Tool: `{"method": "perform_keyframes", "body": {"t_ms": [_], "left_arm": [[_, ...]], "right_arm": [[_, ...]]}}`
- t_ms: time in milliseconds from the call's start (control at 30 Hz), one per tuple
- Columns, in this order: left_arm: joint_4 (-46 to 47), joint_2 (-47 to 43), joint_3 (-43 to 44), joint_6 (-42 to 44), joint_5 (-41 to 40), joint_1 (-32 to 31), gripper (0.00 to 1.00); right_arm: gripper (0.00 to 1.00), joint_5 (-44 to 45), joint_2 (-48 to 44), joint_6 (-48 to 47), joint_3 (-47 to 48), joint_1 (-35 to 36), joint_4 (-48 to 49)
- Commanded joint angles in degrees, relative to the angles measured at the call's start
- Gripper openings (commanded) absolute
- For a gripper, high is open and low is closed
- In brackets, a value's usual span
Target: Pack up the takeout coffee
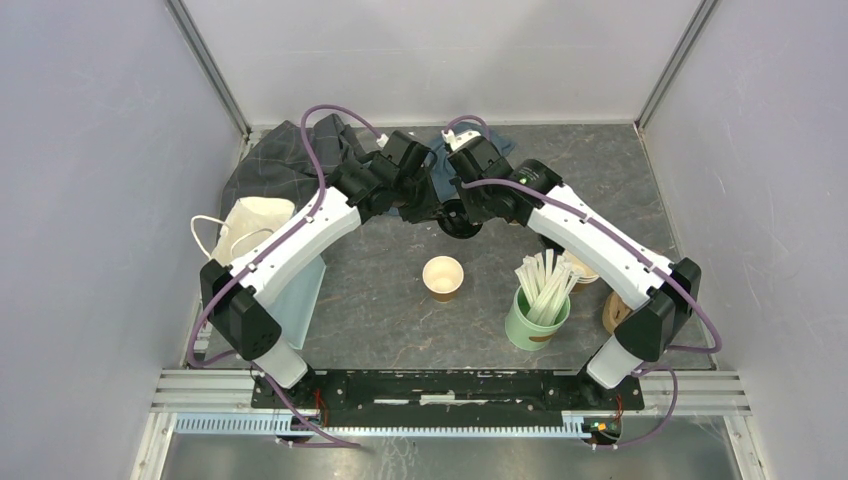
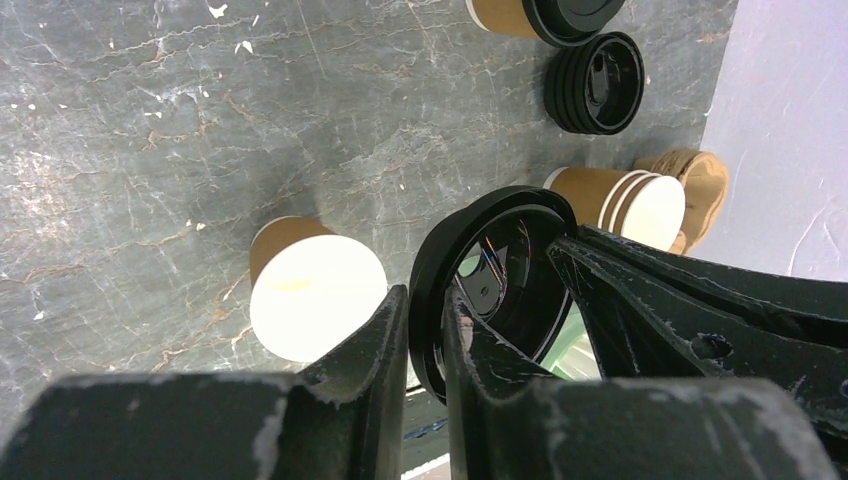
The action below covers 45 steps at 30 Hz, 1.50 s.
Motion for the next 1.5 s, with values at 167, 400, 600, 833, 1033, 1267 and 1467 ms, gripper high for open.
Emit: {"method": "perform_keyframes", "body": {"t_ms": [167, 400, 600, 833, 1033, 1267, 1467], "left_arm": [[0.02, -0.27, 2.7, 2.08, -2.31, 0.04, 0.09], [0.64, -1.42, 2.66, 0.99, 0.29, 1.61, 0.04], [14.81, -9.14, -6.47, -8.59, 17.37, 8.49, 0.02], [50.46, -18.2, -25.08, -35.98, 34.72, 15.09, 0.02], [65.01, -19.44, -28.15, -44.79, 37.32, 16.14, 0.02], [76.78, -19.28, -29.12, -50.77, 39.07, 16.16, 0.02], [76.83, -19.55, -28.99, -50.93, 39.58, 16.21, 0.02]], "right_arm": [[0.11, 0.53, -3.45, 0.73, -0.16, 0.85, 1.29], [0.52, -0.52, -5.46, -3.0, 8.08, 0.59, -2.6], [0.79, -17.16, -16.49, -2.48, 4.8, -6.33, 5.15], [0.97, -43.61, -31.38, 12.91, -15.08, -18.07, 35.69], [0.98, -55.51, -31.08, 37.97, -25.4, -20.84, 64.43], [0.98, -58.6, -28.05, 47.45, -28.57, -20.82, 76.98], [0.98, -59.81, -26.22, 55.74, -31.02, -20.73, 88.19]]}}
